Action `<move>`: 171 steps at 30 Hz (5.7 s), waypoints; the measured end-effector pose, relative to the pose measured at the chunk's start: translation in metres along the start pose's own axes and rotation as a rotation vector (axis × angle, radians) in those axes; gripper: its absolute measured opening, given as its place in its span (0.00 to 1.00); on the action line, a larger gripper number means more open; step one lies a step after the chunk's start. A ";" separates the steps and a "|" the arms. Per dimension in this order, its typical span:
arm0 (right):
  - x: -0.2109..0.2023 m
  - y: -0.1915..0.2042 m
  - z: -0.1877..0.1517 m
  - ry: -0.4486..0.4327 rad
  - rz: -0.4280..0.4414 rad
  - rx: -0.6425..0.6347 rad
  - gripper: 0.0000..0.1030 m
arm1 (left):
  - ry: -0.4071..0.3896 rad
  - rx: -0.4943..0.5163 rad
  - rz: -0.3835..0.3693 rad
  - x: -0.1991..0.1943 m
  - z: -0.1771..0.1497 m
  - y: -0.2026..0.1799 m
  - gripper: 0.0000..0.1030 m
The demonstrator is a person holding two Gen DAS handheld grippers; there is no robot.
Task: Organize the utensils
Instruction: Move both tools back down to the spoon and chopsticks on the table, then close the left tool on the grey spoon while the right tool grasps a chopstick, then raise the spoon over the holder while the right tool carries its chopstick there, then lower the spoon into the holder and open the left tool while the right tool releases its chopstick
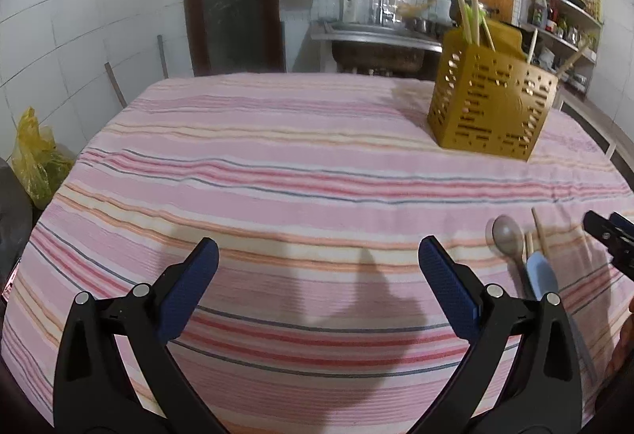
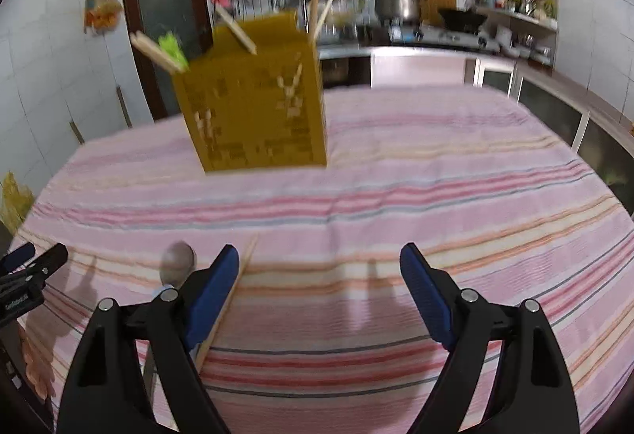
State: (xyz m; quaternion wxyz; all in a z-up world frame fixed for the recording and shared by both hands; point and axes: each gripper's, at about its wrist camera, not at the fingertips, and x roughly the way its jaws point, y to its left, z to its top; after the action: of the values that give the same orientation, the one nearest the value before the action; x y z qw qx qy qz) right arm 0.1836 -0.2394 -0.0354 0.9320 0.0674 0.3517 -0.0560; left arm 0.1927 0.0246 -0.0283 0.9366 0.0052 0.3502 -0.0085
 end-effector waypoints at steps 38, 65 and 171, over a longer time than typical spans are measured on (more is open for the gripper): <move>0.025 -0.041 0.015 0.175 0.015 -0.047 0.07 | 0.212 0.004 -0.137 0.039 0.019 -0.103 0.95; 0.032 -0.038 0.018 0.153 0.047 0.008 0.06 | 0.245 0.023 -0.228 0.052 0.022 -0.128 0.34; -0.054 -0.020 0.197 -0.466 0.058 -0.026 0.61 | -0.372 0.061 -0.137 -0.025 0.217 -0.103 0.82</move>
State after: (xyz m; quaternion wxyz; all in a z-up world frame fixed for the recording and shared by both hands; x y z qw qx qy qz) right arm 0.2678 -0.2890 0.1456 0.9900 0.0506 0.1255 -0.0389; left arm 0.3147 -0.0811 0.1513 0.9818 0.0081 0.1703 -0.0837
